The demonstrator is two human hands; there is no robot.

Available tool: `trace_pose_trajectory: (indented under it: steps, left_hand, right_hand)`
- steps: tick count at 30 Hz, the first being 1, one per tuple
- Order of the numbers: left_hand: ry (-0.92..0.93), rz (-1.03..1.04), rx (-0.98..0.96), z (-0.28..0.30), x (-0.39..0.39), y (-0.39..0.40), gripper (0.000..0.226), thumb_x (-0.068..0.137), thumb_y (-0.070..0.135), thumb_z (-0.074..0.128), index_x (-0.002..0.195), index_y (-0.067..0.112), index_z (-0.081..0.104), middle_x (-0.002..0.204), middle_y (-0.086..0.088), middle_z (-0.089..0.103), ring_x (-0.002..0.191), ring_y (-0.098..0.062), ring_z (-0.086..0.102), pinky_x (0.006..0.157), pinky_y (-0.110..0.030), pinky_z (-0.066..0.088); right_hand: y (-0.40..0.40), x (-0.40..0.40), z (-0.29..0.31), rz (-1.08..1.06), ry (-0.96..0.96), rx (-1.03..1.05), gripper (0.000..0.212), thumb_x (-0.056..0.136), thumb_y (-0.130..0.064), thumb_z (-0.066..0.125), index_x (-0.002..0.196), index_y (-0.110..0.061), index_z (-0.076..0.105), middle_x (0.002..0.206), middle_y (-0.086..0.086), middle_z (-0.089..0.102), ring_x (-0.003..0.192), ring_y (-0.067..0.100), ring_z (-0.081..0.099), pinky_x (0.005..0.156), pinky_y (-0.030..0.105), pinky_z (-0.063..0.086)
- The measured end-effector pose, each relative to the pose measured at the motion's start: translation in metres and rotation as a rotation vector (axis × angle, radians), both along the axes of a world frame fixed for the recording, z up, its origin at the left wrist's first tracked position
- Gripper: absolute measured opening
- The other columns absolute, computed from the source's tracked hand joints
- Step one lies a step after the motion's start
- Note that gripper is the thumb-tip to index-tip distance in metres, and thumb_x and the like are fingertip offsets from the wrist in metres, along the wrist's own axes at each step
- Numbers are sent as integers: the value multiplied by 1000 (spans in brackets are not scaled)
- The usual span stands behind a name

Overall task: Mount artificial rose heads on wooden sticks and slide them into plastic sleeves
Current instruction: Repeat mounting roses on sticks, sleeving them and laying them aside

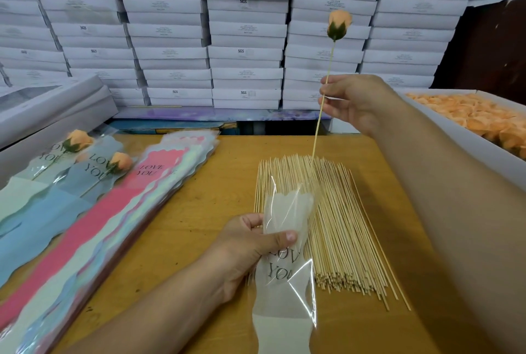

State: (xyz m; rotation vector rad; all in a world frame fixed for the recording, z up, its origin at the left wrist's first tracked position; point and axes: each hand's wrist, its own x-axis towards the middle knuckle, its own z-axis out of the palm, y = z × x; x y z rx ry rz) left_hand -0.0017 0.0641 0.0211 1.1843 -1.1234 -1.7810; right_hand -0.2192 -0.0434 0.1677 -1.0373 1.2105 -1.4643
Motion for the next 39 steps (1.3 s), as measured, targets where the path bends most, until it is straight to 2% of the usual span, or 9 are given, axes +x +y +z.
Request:
trace_pose_trajectory:
  steps: [6,11,18,21,24,27,31,34,39]
  left_hand:
    - [3,-2,3,2,-1,1,66,57,12,93,118,4,68,104,-18,76,94,-35,75,77,-42,61]
    - [31,32,-13,4,-1,1,67,52,13,93,114,3,71,102,-19,76,90,-33,76,72,-37,61]
    - [27,62,-33,8,-1,1,69,52,20,92,115,2,71,103,-19,76,92,-35,74,85,-46,60]
    - [40,70,-36,9,-1,1,58,60,17,89,114,2,72,101,-18,77,85,-31,75,72,-39,63]
    - [61,77,-46,10,-1,2,50,65,13,86,111,-1,72,90,-17,77,68,-23,74,56,-29,58]
    - [68,68,-53,11,-2,3,50,65,11,85,112,-1,72,97,-21,76,75,-27,75,64,-33,62]
    - [53,41,-47,13,-3,6,49,66,9,84,113,0,71,101,-21,76,82,-30,75,71,-38,63]
    - [36,35,-49,16,-3,8,59,61,12,87,115,0,69,104,-21,76,94,-36,73,85,-47,61]
    - [32,21,-54,17,-5,10,59,61,9,88,116,-2,68,103,-21,76,90,-35,73,84,-45,61]
  right_hand:
    - [2,7,-12,13,34,35,16,89,6,66,99,-7,69,91,6,67,69,15,69,56,19,55]
    - [19,23,-35,118,61,80,21,87,7,67,106,-3,69,84,8,69,63,13,70,56,22,58]
    - [39,33,-55,201,169,111,13,82,3,76,93,-5,72,81,11,74,67,17,72,57,21,58]
    - [41,34,-64,231,232,129,12,81,-2,78,90,-8,73,80,5,76,68,12,71,56,18,54]
    - [44,34,-72,273,271,160,17,79,-7,79,95,-11,74,87,1,78,81,14,70,74,27,58]
    - [47,33,-80,314,259,182,17,78,-12,80,95,-12,75,86,-1,77,83,14,67,89,35,54]
    - [52,29,-86,359,199,184,14,79,-17,78,91,-12,74,81,-3,75,79,13,66,79,30,55]
    - [55,22,-83,388,233,174,17,84,-21,76,97,-10,73,85,-1,75,78,13,67,76,29,54]
    - [49,11,-68,273,331,117,39,86,-35,74,116,-12,67,101,4,76,95,20,73,81,32,58]
